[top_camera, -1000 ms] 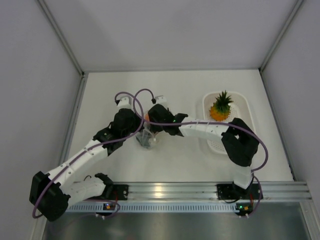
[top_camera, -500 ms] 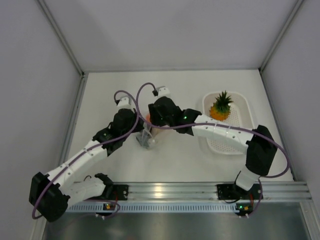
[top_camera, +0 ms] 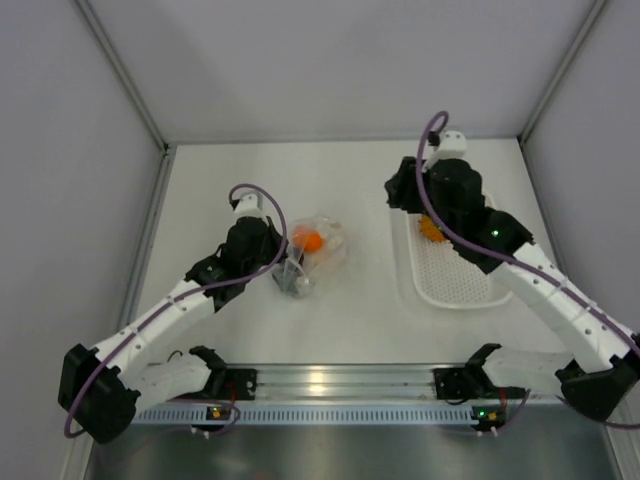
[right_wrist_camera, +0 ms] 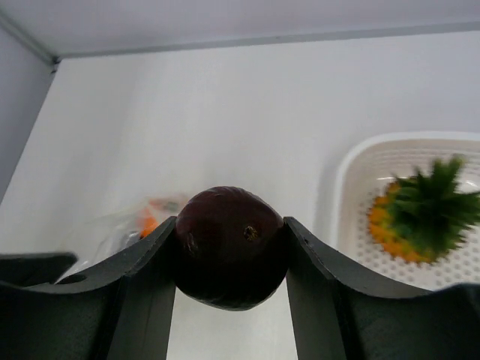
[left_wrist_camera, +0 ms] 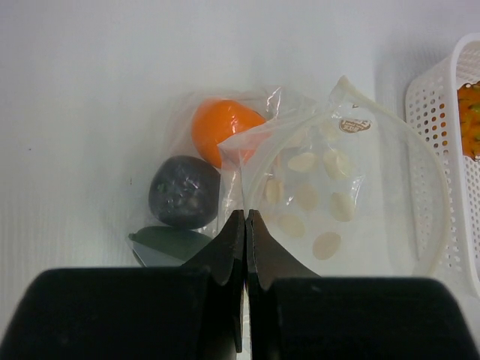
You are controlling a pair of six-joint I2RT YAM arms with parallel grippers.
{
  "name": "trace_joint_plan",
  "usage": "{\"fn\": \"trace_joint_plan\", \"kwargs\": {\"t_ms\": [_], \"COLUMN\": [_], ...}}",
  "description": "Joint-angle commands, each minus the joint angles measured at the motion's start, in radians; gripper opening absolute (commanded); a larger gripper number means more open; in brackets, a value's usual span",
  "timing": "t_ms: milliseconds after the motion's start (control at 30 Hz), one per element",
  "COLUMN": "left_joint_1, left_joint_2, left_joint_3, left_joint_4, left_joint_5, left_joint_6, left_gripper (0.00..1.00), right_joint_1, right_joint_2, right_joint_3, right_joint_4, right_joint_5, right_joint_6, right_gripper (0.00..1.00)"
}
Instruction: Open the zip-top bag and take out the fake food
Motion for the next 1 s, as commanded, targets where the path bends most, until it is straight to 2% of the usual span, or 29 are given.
{"fn": "trace_joint_plan", "kwargs": {"t_ms": [0,233,300,667,867,967], "left_joint_1": [0.005,0.005,0.003,0.005,0.005,0.005], "left_joint_2": [-0.025,-0.022,-0.021,-0.05,-0.055,-0.067], "left_joint_3": [0.028,0.039,0.036,0.039,0.068,0.068], "left_joint_4": [0.037,0.037,0.036,0.017,-0.007,-0.009], "left_joint_5": [0.01,0.057,0.062,0.087,0.134,0.136], "left_joint_6": [0.018,0.026,0.027,0.024,0.042,0.039], "left_gripper": [0.0,0.0,0.0,0.0,0.0,0.0], "right_joint_1": [-0.155,-0.5,-0.548,-0.695,-0.718,-0.718], "right_joint_2": [-0.098,-0.111,-0.099,0.049,0.099,0.098], "right_joint_3": [-0.093,-0.23,-0.265,-0.38,-0.371,-0.374], "right_joint_4": [-0.07,-0.102,-0.09,0.046,0.042,0.037], "right_joint_5": [0.035,0.086,0.072,-0.001,-0.06,-0.066], "right_joint_6": [-0.046,-0.074,-0.074,-0.063,-0.077,-0.086], "right_gripper": [0.34,0.35,0.38,0.43,0.54,0.64]}}
